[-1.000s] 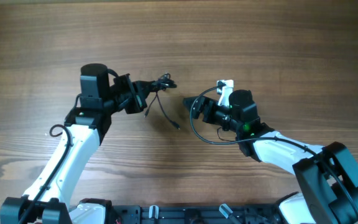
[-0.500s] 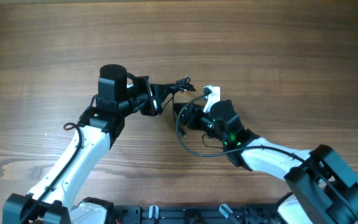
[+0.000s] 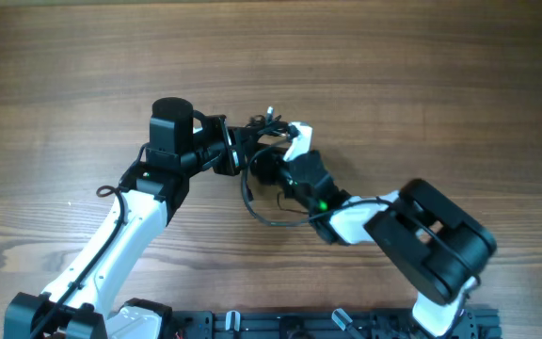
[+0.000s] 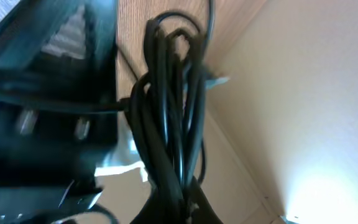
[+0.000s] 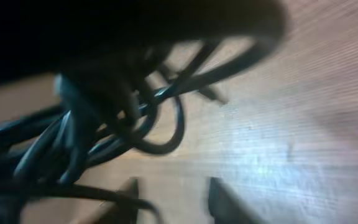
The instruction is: Untangle cables
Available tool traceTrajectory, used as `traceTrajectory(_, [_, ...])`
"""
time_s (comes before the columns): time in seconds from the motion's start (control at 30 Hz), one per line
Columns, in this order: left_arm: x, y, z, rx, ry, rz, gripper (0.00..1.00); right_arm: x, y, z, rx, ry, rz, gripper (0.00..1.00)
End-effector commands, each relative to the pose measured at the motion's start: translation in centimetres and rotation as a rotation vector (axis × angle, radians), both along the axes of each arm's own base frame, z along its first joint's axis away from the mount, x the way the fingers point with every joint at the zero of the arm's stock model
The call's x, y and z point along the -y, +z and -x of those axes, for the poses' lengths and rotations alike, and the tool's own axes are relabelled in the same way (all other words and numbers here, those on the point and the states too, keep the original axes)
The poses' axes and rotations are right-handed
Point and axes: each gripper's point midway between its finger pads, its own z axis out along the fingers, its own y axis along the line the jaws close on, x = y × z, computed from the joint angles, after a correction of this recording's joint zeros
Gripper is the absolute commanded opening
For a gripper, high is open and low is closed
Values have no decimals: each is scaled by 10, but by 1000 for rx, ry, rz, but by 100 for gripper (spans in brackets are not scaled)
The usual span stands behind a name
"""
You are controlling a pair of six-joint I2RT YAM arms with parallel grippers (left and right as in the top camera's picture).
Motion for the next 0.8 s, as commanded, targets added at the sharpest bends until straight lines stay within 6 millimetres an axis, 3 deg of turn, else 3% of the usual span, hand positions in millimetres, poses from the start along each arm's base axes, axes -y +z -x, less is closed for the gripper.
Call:
traceTrajectory(0.0, [0, 14, -2, -86, 58, 97, 4, -16, -4, 2, -12, 61, -5, 4])
traceTrajectory(0.1, [-35, 14, -21, -76, 158, 98, 4, -17, -30, 27, -109, 169, 42, 5])
traceTrajectory(0.23, [-93, 14, -42, 26, 257, 23, 4, 8, -35, 47, -140, 198, 71, 4])
traceTrajectory(0.37, [-126, 14, -50, 122, 282, -65, 4, 34, -27, 54, -137, 163, 103, 5])
traceTrajectory(0.47, [-134, 14, -51, 220, 237, -159, 4, 58, -29, 60, -176, 120, 167, 4])
traceTrajectory(0.5, [-132, 15, -51, 253, 209, -185, 4, 62, -29, 62, -182, 120, 186, 9])
traceTrajectory(0.57, [-128, 16, -48, 312, 150, -222, 4, 73, -30, 64, -203, 114, 225, 43])
traceTrajectory(0.6, [-124, 18, -47, 370, 97, -252, 4, 80, -29, 65, -219, 103, 241, 84])
traceTrajectory(0.63, [-121, 21, -46, 420, 58, -275, 4, 86, -28, 64, -229, 91, 245, 100])
traceTrajectory(0.77, [-107, 26, -34, 626, -137, -354, 4, 112, -7, 49, -217, 9, 218, 100])
